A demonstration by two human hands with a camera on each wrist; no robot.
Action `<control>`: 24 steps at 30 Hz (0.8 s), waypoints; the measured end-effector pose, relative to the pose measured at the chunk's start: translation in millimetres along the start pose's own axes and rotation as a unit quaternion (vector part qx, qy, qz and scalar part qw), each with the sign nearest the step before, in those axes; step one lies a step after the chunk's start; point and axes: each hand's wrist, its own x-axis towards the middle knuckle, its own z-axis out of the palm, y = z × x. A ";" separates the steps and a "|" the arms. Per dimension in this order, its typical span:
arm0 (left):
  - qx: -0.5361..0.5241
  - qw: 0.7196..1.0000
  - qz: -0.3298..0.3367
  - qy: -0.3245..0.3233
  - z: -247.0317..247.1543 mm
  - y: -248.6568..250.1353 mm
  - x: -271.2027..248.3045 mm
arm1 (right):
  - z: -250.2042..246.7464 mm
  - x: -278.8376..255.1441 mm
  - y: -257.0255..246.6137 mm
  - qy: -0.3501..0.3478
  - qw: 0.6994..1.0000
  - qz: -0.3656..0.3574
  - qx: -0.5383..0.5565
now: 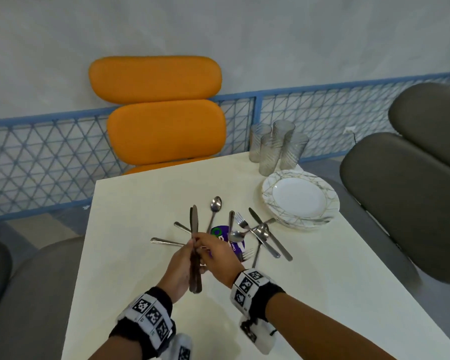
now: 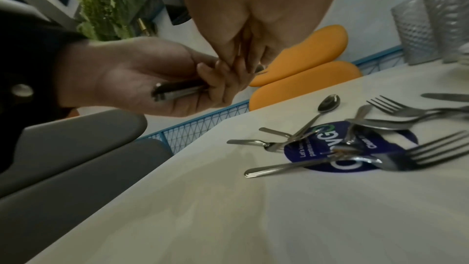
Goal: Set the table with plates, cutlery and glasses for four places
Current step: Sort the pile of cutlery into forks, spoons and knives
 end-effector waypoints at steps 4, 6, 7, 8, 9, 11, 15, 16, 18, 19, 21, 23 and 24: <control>0.004 1.000 0.010 0.029 1.4 -4.1 1.6 | -2.5 -2.0 12.9 -0.030 0.999 0.032 0.016; 0.022 0.998 0.017 0.054 2.2 -6.5 2.7 | -8.7 -5.0 18.8 -0.017 0.999 0.049 0.015; 0.034 0.997 0.018 0.068 2.6 -6.9 2.8 | -13.1 -6.6 22.5 0.002 0.998 0.058 0.030; 0.044 0.996 0.016 0.081 1.9 -7.3 3.1 | -19.7 -8.8 23.4 0.031 0.996 0.073 0.043; 0.050 0.994 0.010 0.094 0.5 -7.9 3.6 | -26.8 -12.3 29.0 0.060 0.993 0.095 0.040; 0.055 0.992 -0.006 0.116 -2.7 -10.3 5.0 | -44.8 -18.6 49.7 0.088 0.984 0.153 -0.027; 0.053 0.987 -0.024 0.148 -4.5 -15.7 6.6 | -81.0 -27.1 111.6 0.058 0.930 0.293 -0.214; 0.048 0.987 -0.029 0.152 -2.8 -16.8 6.5 | -88.5 -27.4 125.6 0.045 0.916 0.319 -0.239; 0.035 0.987 -0.034 0.151 3.1 -18.0 6.0 | -101.7 -26.4 140.8 0.029 0.897 0.341 -0.280; 0.029 0.988 -0.034 0.146 6.7 -18.6 5.9 | -104.5 -24.1 147.2 0.017 0.890 0.342 -0.302; 0.027 0.991 -0.029 0.131 13.8 -19.6 5.6 | -108.4 -19.7 147.6 -0.002 0.880 0.350 -0.322; 0.034 0.992 -0.028 0.120 19.9 -21.2 5.4 | -105.1 -16.4 146.5 -0.033 0.877 0.335 -0.343; 0.036 0.992 -0.029 0.117 22.4 -22.2 5.7 | -102.4 -14.7 145.3 -0.049 0.878 0.325 -0.347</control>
